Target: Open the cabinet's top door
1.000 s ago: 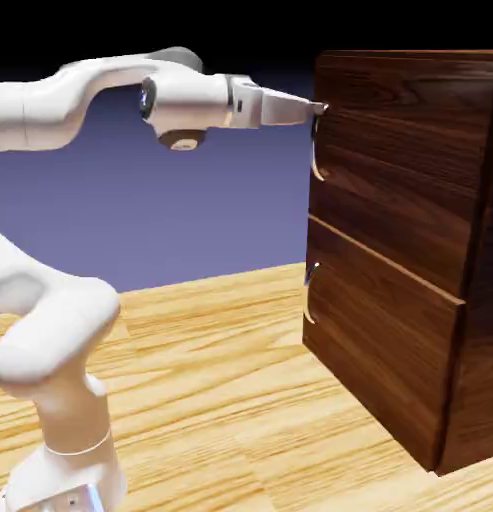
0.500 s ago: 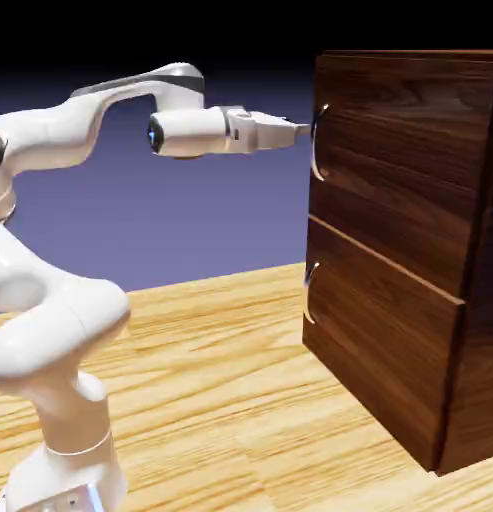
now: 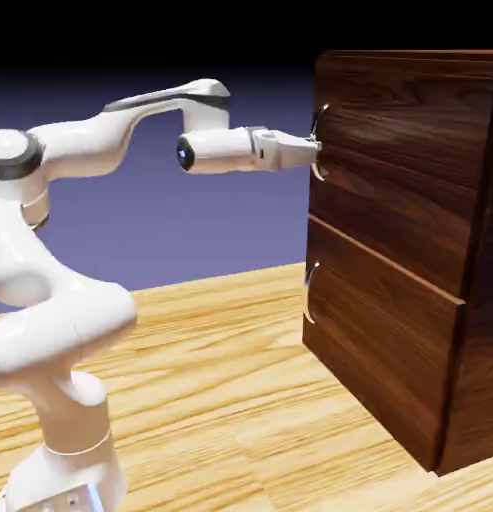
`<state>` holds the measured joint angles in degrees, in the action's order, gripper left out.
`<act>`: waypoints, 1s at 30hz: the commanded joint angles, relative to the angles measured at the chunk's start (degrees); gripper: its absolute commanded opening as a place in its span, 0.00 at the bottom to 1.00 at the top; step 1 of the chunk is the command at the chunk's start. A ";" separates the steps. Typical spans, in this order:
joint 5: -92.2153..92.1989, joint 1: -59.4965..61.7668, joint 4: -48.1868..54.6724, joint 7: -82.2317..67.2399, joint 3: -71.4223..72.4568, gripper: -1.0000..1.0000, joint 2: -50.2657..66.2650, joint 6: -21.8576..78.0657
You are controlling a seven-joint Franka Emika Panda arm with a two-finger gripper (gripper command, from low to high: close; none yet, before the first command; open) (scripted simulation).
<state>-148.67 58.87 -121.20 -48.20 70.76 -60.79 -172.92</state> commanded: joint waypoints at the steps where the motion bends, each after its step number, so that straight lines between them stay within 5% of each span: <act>1: 0.19 -2.08 -2.03 -0.37 -1.33 0.00 -0.17 1.29; 15: 10.98 -31.15 -27.95 -2.40 -22.85 0.00 -4.89 17.40; 30: 43.93 -52.86 -48.74 6.49 -53.32 0.00 -21.68 31.99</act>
<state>-104.85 6.01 -169.92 -41.72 17.45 -82.44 -140.86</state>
